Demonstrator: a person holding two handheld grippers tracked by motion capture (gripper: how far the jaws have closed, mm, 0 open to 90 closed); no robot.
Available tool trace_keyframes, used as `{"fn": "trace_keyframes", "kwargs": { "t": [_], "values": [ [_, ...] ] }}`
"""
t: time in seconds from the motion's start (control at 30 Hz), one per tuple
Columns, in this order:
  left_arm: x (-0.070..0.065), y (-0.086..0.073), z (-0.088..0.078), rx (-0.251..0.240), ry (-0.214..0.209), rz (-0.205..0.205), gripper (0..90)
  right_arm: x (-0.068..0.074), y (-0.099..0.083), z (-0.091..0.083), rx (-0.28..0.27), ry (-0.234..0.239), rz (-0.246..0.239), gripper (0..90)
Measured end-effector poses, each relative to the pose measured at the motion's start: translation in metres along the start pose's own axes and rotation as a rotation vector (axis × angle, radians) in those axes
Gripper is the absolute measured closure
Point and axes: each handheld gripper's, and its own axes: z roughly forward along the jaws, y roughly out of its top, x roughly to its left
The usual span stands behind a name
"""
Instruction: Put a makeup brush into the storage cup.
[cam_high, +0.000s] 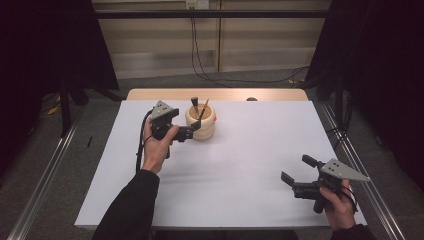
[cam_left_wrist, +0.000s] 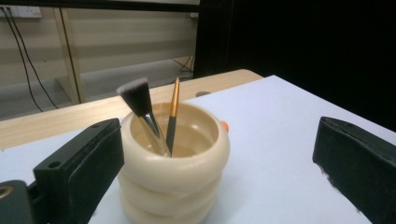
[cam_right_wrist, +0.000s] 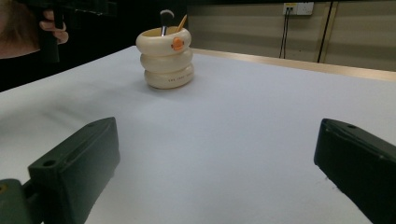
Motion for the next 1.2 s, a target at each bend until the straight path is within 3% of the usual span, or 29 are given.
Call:
{"fn": "trace_keyframes", "kwargs": {
  "t": [0.17, 0.2, 0.27, 0.4, 0.43, 0.57, 0.83, 0.9, 1.1, 1.2],
  "values": [
    [-0.007, 0.001, -0.011, -0.013, -0.032, 0.002, 1.9, -0.001, 0.001, 0.0, -0.001, -0.004, 0.001, 0.0],
    [-0.009, 0.0, -0.014, -0.012, -0.01, 0.017, 1.9, -0.001, 0.001, 0.0, -0.002, -0.004, -0.001, 0.0],
    [-0.011, 0.0, -0.018, -0.008, -0.005, 0.042, 1.9, -0.001, 0.001, 0.001, -0.002, -0.005, 0.001, 0.0],
    [-0.014, -0.005, -0.023, -0.026, -0.008, 0.002, 1.8, 0.0, 0.001, 0.002, -0.004, 0.001, -0.001, 0.0],
    [-0.015, -0.006, -0.026, -0.019, -0.012, 0.031, 1.8, -0.001, 0.001, 0.002, -0.005, 0.001, -0.003, 0.0],
    [-0.02, -0.012, -0.033, -0.01, -0.007, 0.053, 1.8, -0.001, 0.002, 0.002, 0.0, 0.003, -0.006, 0.0],
    [-0.023, -0.02, -0.049, -0.002, -0.011, 0.045, 1.9, -0.001, 0.001, 0.001, -0.001, -0.001, -0.005, 0.0],
    [-0.023, -0.023, -0.053, 0.0, -0.002, 0.062, 2.2, -0.001, 0.001, 0.001, -0.003, -0.002, -0.006, 0.0],
    [-0.023, -0.03, -0.067, -0.015, -0.008, 0.044, 2.0, -0.001, 0.001, 0.001, -0.002, -0.005, -0.007, 0.0],
    [-0.024, -0.032, -0.076, -0.021, 0.013, 0.042, 1.8, -0.001, 0.001, 0.001, 0.001, -0.002, -0.006, 0.0]
  ]
}}
